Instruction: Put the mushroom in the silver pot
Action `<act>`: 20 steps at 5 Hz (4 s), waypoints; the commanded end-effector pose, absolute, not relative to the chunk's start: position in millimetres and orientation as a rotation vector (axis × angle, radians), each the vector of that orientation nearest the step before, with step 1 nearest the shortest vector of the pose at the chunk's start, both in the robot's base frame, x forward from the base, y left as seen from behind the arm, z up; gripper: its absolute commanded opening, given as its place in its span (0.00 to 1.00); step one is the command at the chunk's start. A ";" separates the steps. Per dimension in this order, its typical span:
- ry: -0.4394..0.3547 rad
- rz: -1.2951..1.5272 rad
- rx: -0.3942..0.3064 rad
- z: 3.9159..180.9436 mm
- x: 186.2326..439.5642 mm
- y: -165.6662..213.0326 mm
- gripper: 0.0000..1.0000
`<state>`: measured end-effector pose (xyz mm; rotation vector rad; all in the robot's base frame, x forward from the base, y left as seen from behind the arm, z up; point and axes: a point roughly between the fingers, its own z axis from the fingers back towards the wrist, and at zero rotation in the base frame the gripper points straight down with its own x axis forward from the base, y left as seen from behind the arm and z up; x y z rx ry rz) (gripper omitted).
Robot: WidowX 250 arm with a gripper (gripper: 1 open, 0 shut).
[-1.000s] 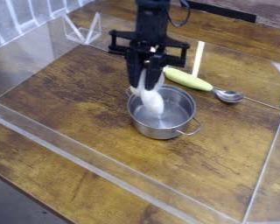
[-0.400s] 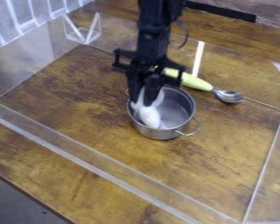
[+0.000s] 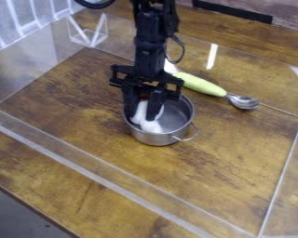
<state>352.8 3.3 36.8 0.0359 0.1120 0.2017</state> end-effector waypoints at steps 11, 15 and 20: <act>0.020 0.127 0.013 94.1 372.5 -33.3 1.00; -0.168 0.174 0.024 169.5 403.4 -15.2 1.00; -0.178 0.191 0.026 155.8 447.7 34.7 1.00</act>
